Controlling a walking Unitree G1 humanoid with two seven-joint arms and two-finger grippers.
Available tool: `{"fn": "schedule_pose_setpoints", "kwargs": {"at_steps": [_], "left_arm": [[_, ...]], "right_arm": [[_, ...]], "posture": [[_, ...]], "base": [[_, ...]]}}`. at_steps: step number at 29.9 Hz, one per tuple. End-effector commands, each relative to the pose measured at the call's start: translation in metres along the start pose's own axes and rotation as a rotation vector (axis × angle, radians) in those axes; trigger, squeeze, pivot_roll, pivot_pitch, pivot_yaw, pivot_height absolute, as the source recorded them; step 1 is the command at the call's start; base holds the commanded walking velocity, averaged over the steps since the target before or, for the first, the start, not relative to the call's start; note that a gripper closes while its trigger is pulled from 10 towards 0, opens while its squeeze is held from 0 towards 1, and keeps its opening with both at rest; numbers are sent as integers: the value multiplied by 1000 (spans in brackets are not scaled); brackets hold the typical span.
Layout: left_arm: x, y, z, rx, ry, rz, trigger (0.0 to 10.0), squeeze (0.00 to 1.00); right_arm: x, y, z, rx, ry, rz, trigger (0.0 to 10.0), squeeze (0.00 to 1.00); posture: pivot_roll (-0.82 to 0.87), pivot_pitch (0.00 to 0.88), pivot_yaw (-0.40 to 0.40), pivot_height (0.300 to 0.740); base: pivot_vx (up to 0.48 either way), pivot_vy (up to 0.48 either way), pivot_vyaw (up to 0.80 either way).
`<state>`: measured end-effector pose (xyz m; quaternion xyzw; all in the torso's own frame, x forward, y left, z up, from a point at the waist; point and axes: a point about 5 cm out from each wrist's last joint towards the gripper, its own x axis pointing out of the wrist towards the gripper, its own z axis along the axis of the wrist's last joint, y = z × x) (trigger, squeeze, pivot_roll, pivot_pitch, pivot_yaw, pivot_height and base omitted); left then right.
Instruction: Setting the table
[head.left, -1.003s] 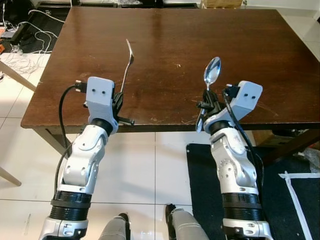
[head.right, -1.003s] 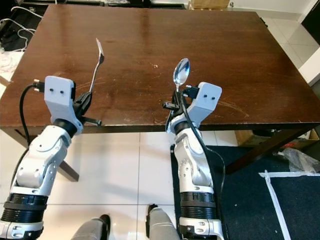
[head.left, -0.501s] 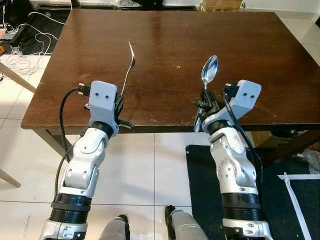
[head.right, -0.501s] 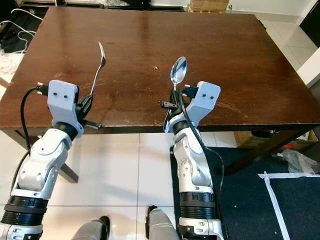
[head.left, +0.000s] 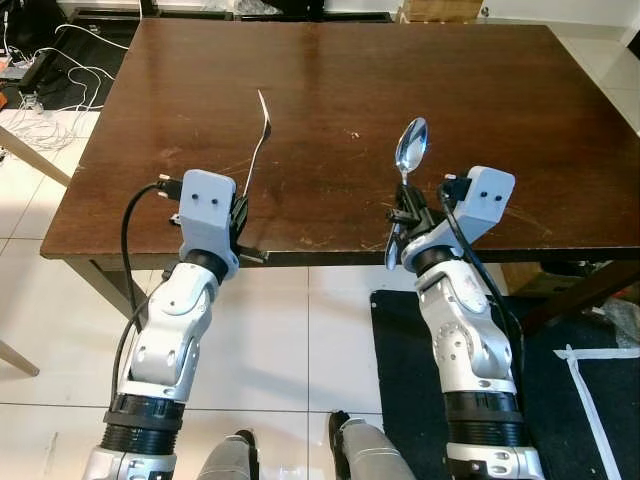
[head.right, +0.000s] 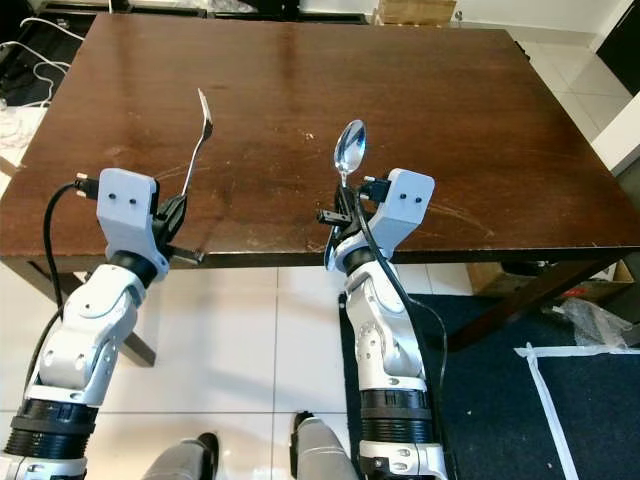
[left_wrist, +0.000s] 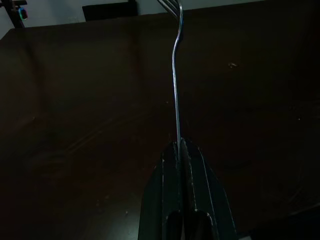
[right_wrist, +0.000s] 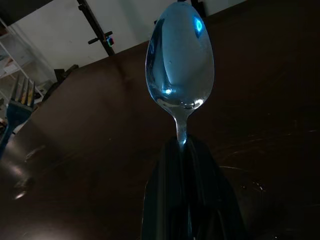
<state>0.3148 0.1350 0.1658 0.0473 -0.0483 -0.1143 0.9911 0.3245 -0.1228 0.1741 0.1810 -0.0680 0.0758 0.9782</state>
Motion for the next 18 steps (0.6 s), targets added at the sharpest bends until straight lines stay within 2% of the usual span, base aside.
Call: {"fn": "schedule_pose_setpoints", "kwargs": {"at_steps": [1,5,7,8,9,11,18], "left_arm": [[-4,-1,-6,10,13,-3,10000,0],[-6,-1,-10,-3,22,1,10000,0],[-8,-2,-10,-71,-1,-11,10000,0],[-8,-2,-10,-71,-1,-11,10000,0],[-10,-1,-8,-105,-24,-20,10000,0],[-12,4,-6,-148,-37,-5,10000,0],[-16,8,-11,-136,-24,-23,10000,0]], "right_arm": [[-3,-3,-8,34,34,-11,10000,0],[-2,-3,-11,72,57,-7,10000,0],[-3,-2,-14,125,75,11,10000,0],[-3,-2,-14,125,75,11,10000,0],[-5,-2,-15,189,79,18,10000,0],[-8,-4,-15,254,81,30,10000,0],[-11,-11,-16,260,92,20,10000,0]], "posture": [[5,103,-2,740],[4,103,0,740],[3,104,-1,740],[3,104,-1,740],[7,105,-4,740],[7,106,-6,740],[4,108,-5,740]], "base": [[0,0,0],[0,0,0],[0,0,0],[0,0,0],[0,0,0],[0,0,0],[0,0,0]]}}
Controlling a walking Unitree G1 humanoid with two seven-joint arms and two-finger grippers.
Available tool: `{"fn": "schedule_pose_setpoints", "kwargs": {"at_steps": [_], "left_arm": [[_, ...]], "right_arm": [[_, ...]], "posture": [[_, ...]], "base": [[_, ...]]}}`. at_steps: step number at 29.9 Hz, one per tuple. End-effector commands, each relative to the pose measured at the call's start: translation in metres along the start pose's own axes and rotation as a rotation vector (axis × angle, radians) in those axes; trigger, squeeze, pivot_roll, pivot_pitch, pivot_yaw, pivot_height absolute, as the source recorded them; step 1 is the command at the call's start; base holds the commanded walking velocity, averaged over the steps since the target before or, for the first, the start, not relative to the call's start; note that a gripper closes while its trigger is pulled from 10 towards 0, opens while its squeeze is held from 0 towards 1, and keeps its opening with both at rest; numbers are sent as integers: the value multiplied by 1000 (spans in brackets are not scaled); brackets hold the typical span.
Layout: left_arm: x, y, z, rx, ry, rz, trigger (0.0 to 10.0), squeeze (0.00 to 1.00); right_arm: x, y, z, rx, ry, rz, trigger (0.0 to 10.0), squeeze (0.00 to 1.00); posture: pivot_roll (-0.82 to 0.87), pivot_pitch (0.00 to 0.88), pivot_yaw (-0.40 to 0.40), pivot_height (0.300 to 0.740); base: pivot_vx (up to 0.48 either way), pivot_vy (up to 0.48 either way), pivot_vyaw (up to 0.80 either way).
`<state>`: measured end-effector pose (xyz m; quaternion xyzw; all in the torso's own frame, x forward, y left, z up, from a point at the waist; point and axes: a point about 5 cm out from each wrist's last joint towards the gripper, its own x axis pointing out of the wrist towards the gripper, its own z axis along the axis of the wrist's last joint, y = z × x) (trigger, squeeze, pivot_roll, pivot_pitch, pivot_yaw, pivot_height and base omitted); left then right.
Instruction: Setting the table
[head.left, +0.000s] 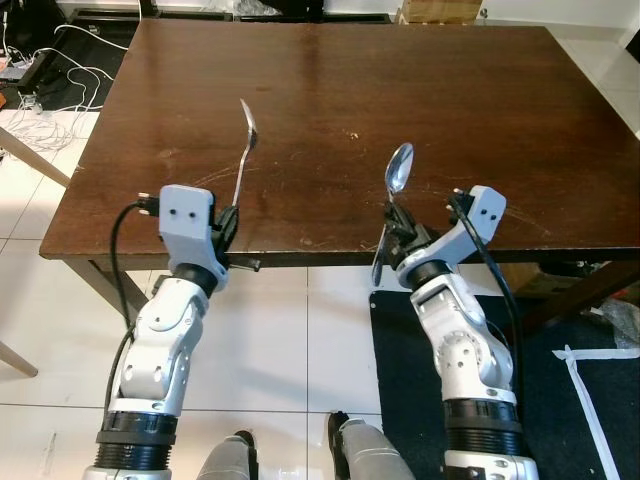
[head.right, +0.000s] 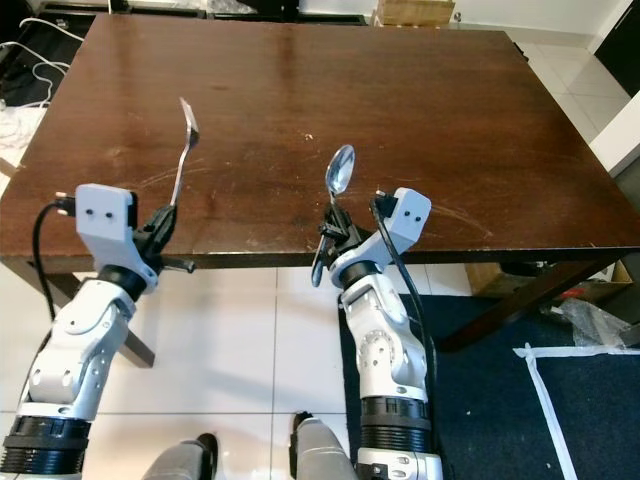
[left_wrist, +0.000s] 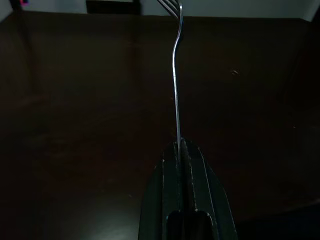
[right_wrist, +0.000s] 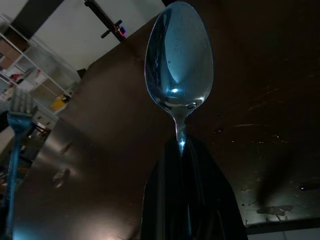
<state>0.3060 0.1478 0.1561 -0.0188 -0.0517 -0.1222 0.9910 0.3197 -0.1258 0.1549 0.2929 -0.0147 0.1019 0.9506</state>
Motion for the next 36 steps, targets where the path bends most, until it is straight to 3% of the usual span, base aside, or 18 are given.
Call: {"fn": "schedule_pose_setpoints", "kwargs": {"at_steps": [1,18,28,31,34,36], "left_arm": [[-4,-1,-2,-6,-3,-16,10000,0],[-6,-8,-8,51,9,-33,10000,0],[-3,-16,-7,98,-11,-40,10000,0],[-2,-19,-7,103,-11,-52,10000,0],[-1,-19,-7,117,-11,-53,10000,0],[0,-18,-7,127,-21,-44,10000,0]], "right_arm": [[-4,-2,1,21,2,5,10000,0],[-8,0,-4,-17,36,30,10000,0],[-9,0,2,30,-9,3,10000,0],[-9,3,-1,-47,34,41,10000,0],[-10,4,-5,-66,62,43,10000,0],[-12,2,-10,-145,105,28,10000,0]], "posture": [[3,110,-5,740],[3,96,-7,740],[-3,82,-5,740],[-5,86,-6,740],[-2,87,-5,740],[0,83,-11,740]], "base": [[0,0,0],[0,0,0],[0,0,0],[0,0,0],[0,0,0],[0,0,0]]}}
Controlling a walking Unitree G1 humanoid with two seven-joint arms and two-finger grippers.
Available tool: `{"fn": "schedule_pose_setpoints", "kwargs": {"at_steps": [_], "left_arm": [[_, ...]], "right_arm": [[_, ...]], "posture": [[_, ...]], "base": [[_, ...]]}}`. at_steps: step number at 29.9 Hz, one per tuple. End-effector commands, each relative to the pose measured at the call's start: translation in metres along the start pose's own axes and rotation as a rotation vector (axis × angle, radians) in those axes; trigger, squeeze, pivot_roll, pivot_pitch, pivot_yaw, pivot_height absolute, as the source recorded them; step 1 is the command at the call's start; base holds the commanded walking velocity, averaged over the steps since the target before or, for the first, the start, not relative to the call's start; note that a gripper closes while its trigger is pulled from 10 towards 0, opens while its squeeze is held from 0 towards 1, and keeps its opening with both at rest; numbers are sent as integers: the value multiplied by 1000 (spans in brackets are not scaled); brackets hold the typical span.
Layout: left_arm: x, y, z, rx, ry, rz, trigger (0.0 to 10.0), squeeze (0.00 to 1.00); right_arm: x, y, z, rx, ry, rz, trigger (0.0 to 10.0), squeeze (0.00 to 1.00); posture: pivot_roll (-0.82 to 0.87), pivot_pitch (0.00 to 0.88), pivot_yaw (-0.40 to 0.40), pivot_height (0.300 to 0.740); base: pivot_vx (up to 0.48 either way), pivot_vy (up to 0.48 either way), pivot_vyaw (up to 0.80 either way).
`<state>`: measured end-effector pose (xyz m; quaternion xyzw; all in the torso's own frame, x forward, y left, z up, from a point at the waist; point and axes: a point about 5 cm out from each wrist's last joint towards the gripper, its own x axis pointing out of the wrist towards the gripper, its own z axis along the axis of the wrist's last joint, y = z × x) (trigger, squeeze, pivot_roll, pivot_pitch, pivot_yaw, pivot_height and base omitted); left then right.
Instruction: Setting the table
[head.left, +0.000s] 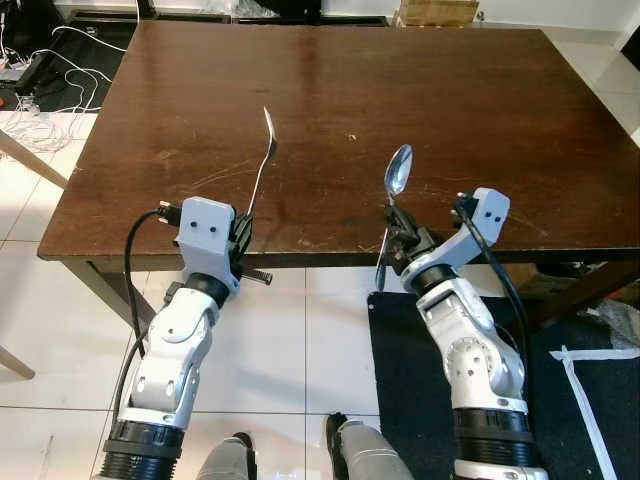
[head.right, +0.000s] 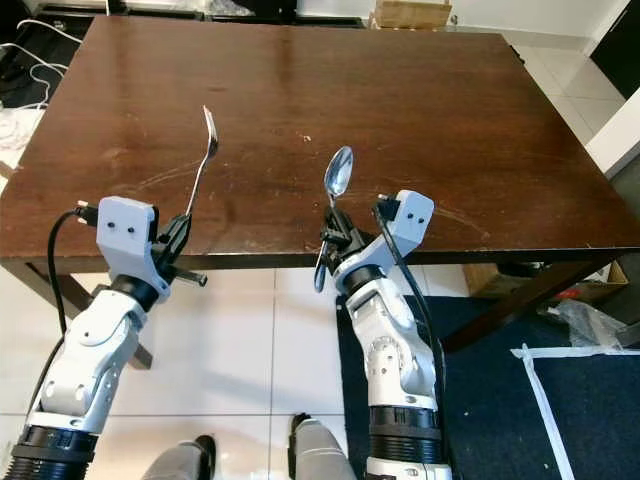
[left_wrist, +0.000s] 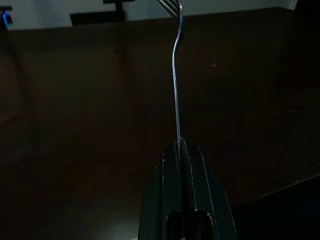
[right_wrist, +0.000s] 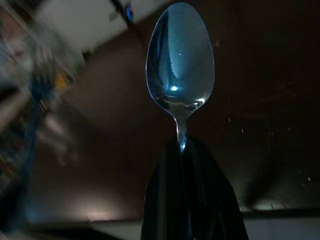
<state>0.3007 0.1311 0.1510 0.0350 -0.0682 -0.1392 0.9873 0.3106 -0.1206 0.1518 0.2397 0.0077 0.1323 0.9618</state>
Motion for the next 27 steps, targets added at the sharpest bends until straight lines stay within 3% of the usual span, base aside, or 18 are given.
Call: {"fn": "schedule_pose_setpoints", "kwargs": {"at_steps": [1,5,27], "left_arm": [[1,-1,-1,20,-7,0,10000,0],[2,1,0,18,-10,16,10000,0],[0,-3,-7,50,24,-9,10000,0]], "right_arm": [[-4,-3,-7,-73,48,-25,10000,0],[-4,-6,-9,-159,50,-30,10000,0],[1,-2,-5,-200,0,-15,10000,0]], "posture": [[0,83,-11,740],[0,85,-12,740],[1,85,-11,740]], "base": [[0,0,0],[0,0,0],[0,0,0]]}}
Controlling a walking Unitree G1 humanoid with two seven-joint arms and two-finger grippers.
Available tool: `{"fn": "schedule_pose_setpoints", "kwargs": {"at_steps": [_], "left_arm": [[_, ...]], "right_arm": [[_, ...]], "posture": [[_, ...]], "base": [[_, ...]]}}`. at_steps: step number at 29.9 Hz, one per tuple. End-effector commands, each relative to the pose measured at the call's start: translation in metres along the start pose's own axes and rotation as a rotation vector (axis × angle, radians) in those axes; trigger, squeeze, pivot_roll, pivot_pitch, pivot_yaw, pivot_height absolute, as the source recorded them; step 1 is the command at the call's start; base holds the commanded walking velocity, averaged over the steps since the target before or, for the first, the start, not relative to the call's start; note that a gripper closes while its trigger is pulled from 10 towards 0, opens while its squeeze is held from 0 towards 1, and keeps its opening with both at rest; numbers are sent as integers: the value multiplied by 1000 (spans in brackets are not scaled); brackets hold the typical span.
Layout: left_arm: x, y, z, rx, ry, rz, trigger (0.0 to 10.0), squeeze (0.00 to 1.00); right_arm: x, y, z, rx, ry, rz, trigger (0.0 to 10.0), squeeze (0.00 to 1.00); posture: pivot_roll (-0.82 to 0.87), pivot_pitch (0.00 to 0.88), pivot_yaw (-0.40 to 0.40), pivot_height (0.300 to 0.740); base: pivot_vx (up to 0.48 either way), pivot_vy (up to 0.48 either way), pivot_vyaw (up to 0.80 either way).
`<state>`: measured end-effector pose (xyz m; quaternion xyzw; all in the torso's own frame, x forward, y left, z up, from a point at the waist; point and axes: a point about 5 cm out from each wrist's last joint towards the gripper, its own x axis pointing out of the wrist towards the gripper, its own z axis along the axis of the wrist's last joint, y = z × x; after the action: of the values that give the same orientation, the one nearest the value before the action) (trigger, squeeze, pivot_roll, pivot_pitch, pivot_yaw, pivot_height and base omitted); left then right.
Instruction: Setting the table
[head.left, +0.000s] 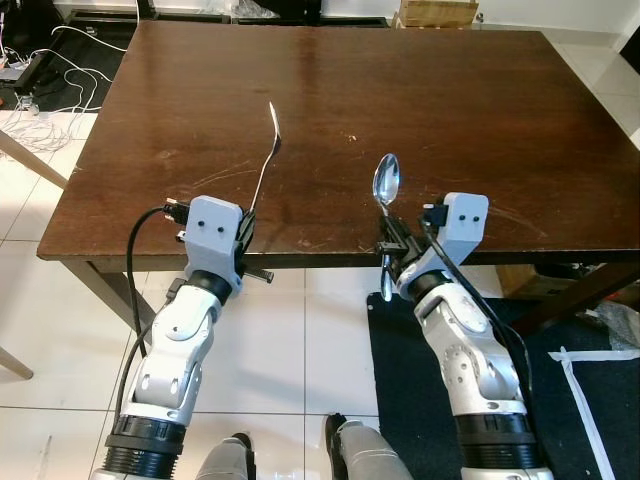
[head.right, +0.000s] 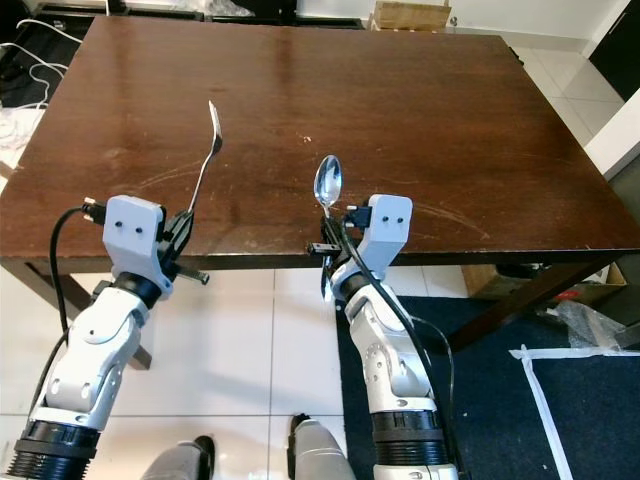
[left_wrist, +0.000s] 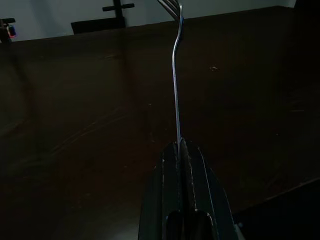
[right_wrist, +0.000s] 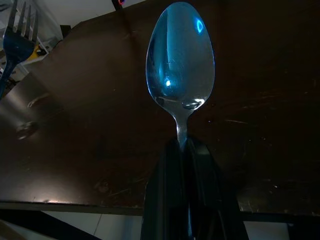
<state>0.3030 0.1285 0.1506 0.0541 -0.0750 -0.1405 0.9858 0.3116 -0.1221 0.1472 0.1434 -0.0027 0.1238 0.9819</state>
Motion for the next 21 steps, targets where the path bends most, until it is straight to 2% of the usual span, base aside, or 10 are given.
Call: {"fn": "schedule_pose_setpoints", "kwargs": {"at_steps": [1,8,12,21], "left_arm": [[-3,-1,-7,9,31,-3,10000,0],[0,-1,-7,14,31,0,10000,0],[0,-3,-5,-48,25,13,10000,0],[1,-6,-5,-39,25,7,10000,0]], "right_arm": [[0,1,-1,-4,-3,3,10000,0],[1,1,-2,-3,-1,-4,10000,0],[1,0,-4,11,5,-17,10000,0],[1,-1,-3,13,-4,-22,10000,0]], "posture": [[2,84,-13,740],[3,86,-9,740],[5,87,-6,740],[2,91,-8,740]], "base": [[0,0,0],[0,0,0],[0,0,0],[0,0,0]]}}
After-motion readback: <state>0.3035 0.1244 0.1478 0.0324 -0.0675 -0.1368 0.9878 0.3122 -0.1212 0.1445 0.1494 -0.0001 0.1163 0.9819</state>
